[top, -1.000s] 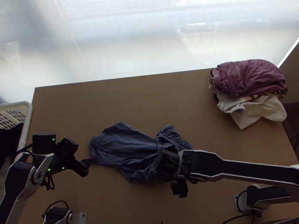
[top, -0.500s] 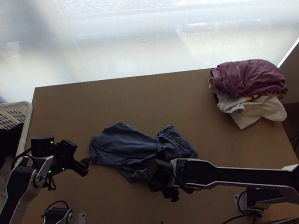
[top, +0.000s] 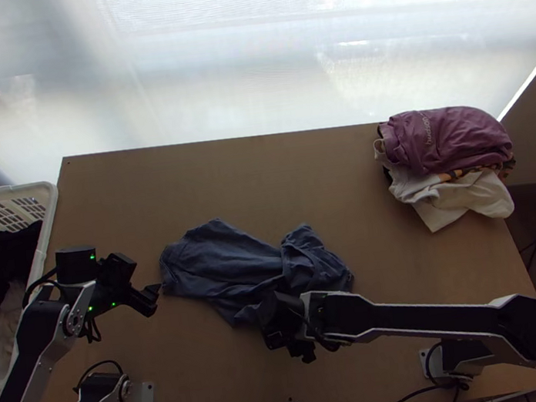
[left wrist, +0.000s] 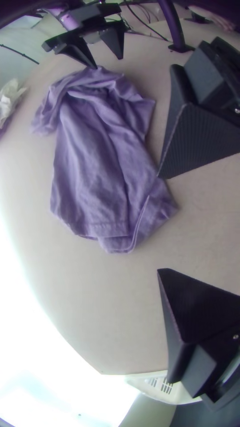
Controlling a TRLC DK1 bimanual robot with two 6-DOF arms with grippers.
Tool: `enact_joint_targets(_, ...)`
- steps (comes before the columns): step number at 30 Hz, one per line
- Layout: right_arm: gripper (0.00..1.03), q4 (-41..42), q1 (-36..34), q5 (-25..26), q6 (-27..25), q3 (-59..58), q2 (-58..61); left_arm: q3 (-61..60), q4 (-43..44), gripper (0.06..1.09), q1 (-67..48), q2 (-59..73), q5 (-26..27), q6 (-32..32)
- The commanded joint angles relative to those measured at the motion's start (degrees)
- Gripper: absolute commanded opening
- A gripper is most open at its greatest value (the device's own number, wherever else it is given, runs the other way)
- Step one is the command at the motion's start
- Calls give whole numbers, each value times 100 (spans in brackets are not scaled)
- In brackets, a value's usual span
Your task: Fold the t-shirt
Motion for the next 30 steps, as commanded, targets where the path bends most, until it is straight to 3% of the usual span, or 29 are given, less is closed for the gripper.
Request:
enact_joint_targets(1,78,466,-20,47,-231,-437,35,-117,98,104,29,-3,8,4)
enact_joint_targets(6,61,827,-73,118,-486,-718,-17,-231,212,104,29,6,8,31)
enact_joint_targets(15,51,1046,-108,214,-644,-859,-79,-275,230,104,29,6,17,75)
enact_joint_targets(22,21,1336,-134,214,-1022,-982,-79,-530,441,104,-85,32,17,110)
enact_joint_targets(26,9,1345,-161,214,-1057,-982,-105,-539,441,104,-59,32,17,163)
enact_joint_targets(30,4,1363,-178,214,-1057,-938,-158,-662,546,104,-76,93,17,233)
